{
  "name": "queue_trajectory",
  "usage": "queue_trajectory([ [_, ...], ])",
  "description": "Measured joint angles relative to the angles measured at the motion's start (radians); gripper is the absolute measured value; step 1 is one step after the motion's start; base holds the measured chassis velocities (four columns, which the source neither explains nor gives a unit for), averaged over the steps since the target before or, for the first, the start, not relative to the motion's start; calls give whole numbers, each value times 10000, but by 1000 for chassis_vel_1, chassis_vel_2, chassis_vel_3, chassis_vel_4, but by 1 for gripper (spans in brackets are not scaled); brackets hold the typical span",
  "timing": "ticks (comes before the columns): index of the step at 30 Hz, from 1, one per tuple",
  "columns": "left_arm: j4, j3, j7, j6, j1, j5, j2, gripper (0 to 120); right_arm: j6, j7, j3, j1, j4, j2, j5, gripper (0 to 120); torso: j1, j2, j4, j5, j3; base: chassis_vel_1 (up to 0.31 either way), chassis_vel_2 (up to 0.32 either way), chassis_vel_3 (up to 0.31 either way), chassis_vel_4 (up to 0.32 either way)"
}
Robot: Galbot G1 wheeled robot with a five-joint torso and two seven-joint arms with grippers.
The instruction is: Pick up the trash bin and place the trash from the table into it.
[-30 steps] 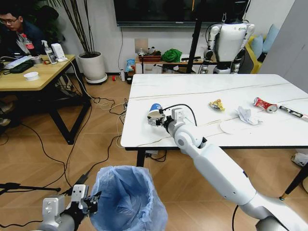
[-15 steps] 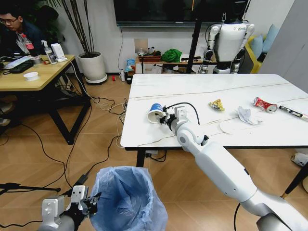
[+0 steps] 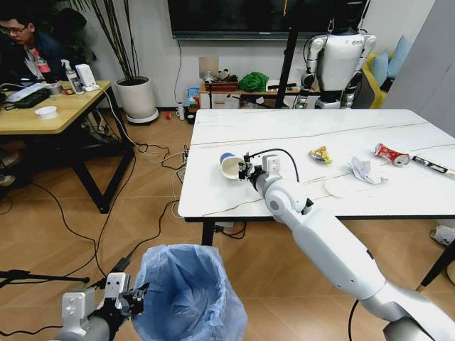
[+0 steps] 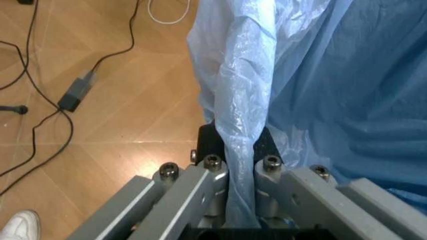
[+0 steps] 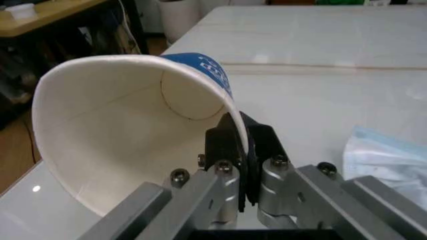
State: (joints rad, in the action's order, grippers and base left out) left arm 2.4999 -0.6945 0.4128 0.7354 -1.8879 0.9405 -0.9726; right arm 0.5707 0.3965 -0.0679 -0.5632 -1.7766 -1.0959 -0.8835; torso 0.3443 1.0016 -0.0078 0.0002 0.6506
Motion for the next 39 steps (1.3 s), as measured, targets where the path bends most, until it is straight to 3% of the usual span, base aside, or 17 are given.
queue_trajectory([
  [8,1,163,583,0,536,681,242,0,-239,-1436,841,-1066,-2444,1611,-1239,0,-1,0,-8,0,-2,0,0,0,0],
  [19,0,232,1155,0,603,1077,386,0,-418,-3465,515,-3579,-5633,2560,-1215,0,-2,0,-3,-2,-2,0,0,0,0],
  [24,0,304,1179,0,559,1049,291,0,-378,-3761,211,-4368,-5965,2840,-360,0,-2,1,-3,-2,-2,0,0,0,0],
  [25,0,457,1226,0,601,1030,257,0,-382,-3810,-26,-4694,-5965,2885,387,0,-3,1,-2,-1,-2,0,0,0,0],
  [33,0,687,1256,0,563,889,252,0,-241,-3614,-883,-5102,-5943,2830,1902,0,-2,0,-2,-1,-1,0,0,0,0],
  [35,0,693,1250,0,554,876,259,0,-164,-3580,-1096,-5193,-5965,2830,2170,8,-2,0,-1,-1,-1,0,0,0,0],
  [37,0,693,1250,0,554,875,259,0,-159,-3578,-1116,-5206,-5968,2829,2204,8,-2,0,-2,-1,-1,0,0,0,0],
  [39,0,703,1247,0,542,857,259,0,-115,-3550,-1262,-5303,-5996,2814,2530,19,-2,0,-3,-2,-1,0,0,0,0],
])
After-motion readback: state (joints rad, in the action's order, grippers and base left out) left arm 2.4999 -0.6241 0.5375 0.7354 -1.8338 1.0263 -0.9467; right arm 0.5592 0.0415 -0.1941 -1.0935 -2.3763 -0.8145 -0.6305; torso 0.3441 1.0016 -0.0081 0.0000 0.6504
